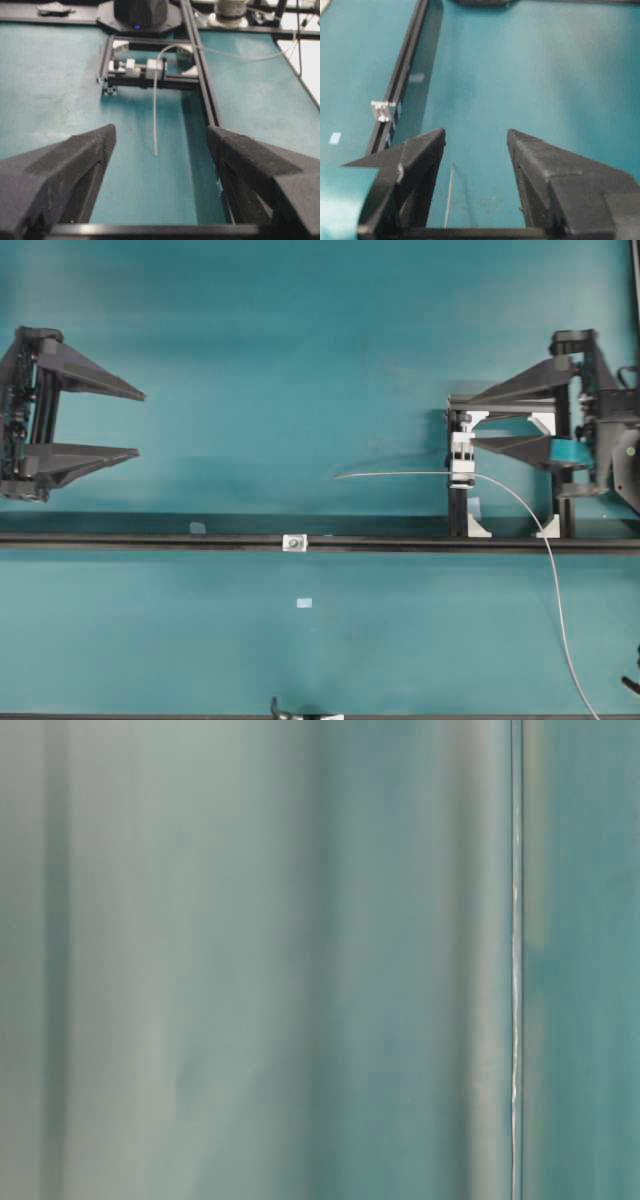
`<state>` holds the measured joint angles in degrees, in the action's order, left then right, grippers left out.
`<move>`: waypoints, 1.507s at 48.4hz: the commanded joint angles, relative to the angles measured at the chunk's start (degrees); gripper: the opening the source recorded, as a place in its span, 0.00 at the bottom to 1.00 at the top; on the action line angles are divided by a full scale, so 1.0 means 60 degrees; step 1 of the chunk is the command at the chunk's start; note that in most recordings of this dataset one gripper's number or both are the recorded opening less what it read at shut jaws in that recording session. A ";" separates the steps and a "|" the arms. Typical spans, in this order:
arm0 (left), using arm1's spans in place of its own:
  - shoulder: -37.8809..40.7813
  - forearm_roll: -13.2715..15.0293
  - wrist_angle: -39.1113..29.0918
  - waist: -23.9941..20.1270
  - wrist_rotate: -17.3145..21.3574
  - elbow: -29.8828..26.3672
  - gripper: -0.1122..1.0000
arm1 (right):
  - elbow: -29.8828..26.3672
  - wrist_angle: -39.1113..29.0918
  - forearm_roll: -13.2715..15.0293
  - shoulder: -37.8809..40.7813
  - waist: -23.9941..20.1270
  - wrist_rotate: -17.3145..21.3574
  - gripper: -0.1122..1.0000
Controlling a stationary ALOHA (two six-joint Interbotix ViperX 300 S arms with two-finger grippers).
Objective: Insert the wire through the hole in the metal fitting marked with a red label. (retake)
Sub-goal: 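Move the right gripper down over the grey wire near the fixture, then close the right gripper on the grey wire end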
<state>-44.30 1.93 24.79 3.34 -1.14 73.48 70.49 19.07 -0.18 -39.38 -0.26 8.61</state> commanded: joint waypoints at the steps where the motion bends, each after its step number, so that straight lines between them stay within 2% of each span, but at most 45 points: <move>1: 0.0249 0.0015 0.0132 0.0000 0.0015 -0.0146 0.46 | -0.0410 -0.0029 -0.0029 0.0483 -0.0015 0.0337 0.65; 6: 0.0601 0.0015 0.0146 -0.0132 0.0000 -0.0146 0.46 | -0.0615 -0.0234 -0.0029 0.1113 -0.0029 0.0894 0.65; 10: 0.0938 0.0015 0.0176 -0.0205 0.0000 -0.0176 0.46 | -0.0762 -0.0439 -0.0029 0.1523 -0.0029 0.1055 0.65; 24: 0.2329 0.0015 0.0322 -0.0293 -0.0029 -0.0586 0.46 | -0.1436 -0.0776 -0.0029 0.2798 -0.0146 0.1069 0.65; 50: 0.5098 0.0029 0.0688 -0.0396 -0.0015 -0.1538 0.46 | -0.1860 -0.0703 -0.0029 0.4702 -0.0161 0.1099 0.65; 73: 0.5625 0.0015 0.0703 -0.0396 -0.0015 -0.1802 0.46 | -0.2637 -0.0630 -0.0029 0.6021 -0.0366 0.1099 0.65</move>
<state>-10.02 2.02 28.56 1.14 -1.23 63.63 56.25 14.68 -0.26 -3.52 -2.20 15.12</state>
